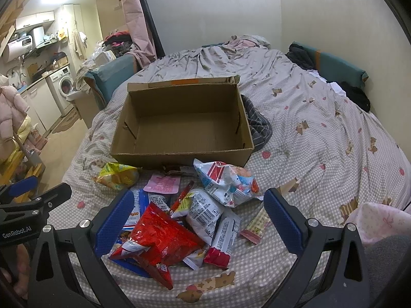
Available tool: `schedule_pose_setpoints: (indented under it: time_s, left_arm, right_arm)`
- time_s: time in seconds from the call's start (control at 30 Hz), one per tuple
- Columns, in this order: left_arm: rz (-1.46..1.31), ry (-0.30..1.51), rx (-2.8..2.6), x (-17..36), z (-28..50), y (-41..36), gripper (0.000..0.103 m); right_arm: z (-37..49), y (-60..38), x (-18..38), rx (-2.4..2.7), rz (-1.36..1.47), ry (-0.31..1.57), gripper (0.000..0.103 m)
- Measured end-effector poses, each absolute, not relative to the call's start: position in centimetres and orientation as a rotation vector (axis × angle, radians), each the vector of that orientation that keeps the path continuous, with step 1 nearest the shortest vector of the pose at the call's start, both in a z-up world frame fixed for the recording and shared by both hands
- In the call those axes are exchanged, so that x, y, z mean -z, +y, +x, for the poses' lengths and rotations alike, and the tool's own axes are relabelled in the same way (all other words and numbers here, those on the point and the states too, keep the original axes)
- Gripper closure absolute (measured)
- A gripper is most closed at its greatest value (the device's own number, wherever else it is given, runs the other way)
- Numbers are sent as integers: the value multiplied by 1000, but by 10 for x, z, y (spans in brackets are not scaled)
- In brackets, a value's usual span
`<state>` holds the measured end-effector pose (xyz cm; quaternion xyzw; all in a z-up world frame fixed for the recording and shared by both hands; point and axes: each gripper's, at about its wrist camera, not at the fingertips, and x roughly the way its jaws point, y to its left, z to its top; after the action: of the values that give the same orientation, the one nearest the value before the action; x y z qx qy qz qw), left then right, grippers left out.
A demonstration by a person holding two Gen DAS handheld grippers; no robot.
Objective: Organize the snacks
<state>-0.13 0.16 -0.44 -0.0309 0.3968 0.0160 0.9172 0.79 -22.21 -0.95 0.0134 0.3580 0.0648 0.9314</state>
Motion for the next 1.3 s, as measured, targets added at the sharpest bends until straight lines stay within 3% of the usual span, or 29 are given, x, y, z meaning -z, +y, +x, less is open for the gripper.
schedule_pose_setpoints:
  time_s: [1.3]
  left_arm:
    - [-51, 815, -29, 4, -1, -4, 3]
  right_arm:
    - [9, -218, 13, -139, 29, 744, 1]
